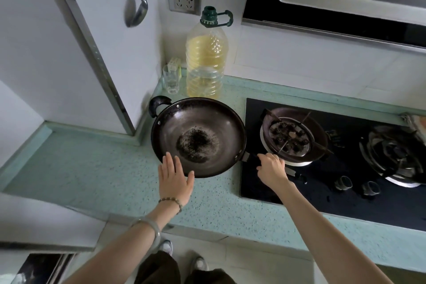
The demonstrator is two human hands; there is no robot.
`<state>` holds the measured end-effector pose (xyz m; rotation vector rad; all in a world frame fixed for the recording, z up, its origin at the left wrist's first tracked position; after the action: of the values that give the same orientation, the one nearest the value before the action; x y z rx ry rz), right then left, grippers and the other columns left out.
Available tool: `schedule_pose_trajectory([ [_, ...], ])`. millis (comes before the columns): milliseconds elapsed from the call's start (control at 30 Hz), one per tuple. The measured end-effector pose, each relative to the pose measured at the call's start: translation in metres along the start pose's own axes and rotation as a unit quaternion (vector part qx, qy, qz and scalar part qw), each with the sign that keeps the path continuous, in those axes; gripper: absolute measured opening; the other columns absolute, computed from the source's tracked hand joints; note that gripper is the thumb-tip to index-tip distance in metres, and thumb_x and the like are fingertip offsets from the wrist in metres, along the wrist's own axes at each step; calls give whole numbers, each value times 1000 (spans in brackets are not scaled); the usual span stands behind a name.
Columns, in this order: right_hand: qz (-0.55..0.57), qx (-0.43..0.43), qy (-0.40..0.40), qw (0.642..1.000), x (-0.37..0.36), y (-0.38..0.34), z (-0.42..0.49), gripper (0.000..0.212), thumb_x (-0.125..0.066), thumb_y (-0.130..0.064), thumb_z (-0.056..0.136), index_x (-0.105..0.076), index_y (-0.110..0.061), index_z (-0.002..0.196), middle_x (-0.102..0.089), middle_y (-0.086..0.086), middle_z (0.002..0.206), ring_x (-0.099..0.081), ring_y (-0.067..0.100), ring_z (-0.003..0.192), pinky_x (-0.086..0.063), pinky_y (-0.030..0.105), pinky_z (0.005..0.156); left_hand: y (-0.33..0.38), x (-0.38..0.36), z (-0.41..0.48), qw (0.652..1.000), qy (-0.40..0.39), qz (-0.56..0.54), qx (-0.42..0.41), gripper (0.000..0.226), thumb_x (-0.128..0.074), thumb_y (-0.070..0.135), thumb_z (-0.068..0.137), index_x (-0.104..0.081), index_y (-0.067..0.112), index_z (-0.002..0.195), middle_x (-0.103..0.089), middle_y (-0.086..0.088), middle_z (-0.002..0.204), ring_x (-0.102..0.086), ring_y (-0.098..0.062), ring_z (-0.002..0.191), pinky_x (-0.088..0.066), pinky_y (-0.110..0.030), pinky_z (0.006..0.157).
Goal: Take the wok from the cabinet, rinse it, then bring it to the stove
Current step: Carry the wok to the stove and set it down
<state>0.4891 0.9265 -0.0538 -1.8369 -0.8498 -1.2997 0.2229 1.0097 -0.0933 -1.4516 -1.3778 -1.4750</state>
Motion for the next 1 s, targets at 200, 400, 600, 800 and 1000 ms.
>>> schedule_pose_trajectory([
  [200,-2,-12,-41,999,-1,-6,-11,37,-53,-20,89,-51,-8,125,-52,13,123,-43,32,120,-31,43,100,-13,-2,0,1000,-17,9,17,74,-14,55,96,4,10,151,15,-17,158,12,-27,147,6,-41,119],
  [400,60,-21,-99,993,-9,-24,-41,38,-50,-11,88,-50,2,124,-53,18,124,-48,34,116,-43,42,96,-39,6,12,999,-30,33,-3,72,-16,51,97,3,8,151,14,-14,158,13,-25,147,4,-42,120],
  [600,154,-61,-116,979,-30,-62,-80,19,-53,-8,83,-60,-2,99,-61,13,92,-60,24,71,-48,32,56,-70,24,34,995,-57,67,-36,69,-18,46,98,4,8,151,12,-9,160,13,-23,147,6,-45,119],
  [800,205,-96,-102,969,-43,-103,-98,14,-60,-13,76,-61,-1,82,-57,7,71,-55,20,63,-45,29,52,-94,36,65,990,-60,102,-80,62,-17,40,100,0,9,151,7,-6,160,8,-21,148,7,-47,118],
  [1000,242,-104,-86,961,-55,-145,-107,26,-68,-22,70,-47,-13,60,-49,0,59,-48,15,54,-35,22,43,-108,50,91,988,-47,115,-92,57,-20,33,100,-9,8,151,-5,-5,161,-2,-17,148,6,-48,118],
])
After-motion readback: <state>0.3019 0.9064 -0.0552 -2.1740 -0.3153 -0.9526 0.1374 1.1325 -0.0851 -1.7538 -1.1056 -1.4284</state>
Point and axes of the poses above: each hand's wrist, its own z-axis towards the middle knuckle, its own x-axis out of the back of the hand, y = z × x, the point moved 4 cm from there along z, towards the middle knuckle
